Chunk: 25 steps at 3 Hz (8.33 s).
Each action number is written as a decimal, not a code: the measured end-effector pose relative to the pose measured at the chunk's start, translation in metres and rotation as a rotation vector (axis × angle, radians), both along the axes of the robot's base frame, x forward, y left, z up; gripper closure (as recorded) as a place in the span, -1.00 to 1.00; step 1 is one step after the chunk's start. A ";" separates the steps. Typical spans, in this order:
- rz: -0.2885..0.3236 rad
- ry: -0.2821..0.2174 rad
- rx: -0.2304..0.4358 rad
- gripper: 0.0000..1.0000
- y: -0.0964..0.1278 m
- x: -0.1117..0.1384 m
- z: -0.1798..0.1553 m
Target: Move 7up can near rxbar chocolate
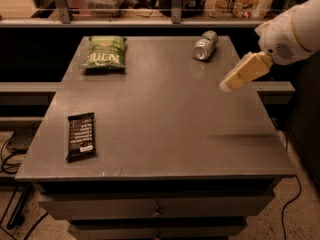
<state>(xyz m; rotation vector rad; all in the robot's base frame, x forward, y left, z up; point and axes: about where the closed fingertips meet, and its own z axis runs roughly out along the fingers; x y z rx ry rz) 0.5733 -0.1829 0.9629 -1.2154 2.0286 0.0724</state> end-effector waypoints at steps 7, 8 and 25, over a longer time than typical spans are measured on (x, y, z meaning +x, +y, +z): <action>-0.178 -0.066 0.414 -1.00 0.006 0.153 -0.057; -0.218 -0.085 0.415 -1.00 0.006 0.163 -0.063; 0.393 0.118 0.521 1.00 0.190 0.065 -0.047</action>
Offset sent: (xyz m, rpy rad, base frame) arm 0.1200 -0.0129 -0.0478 0.3355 -0.0989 -0.2026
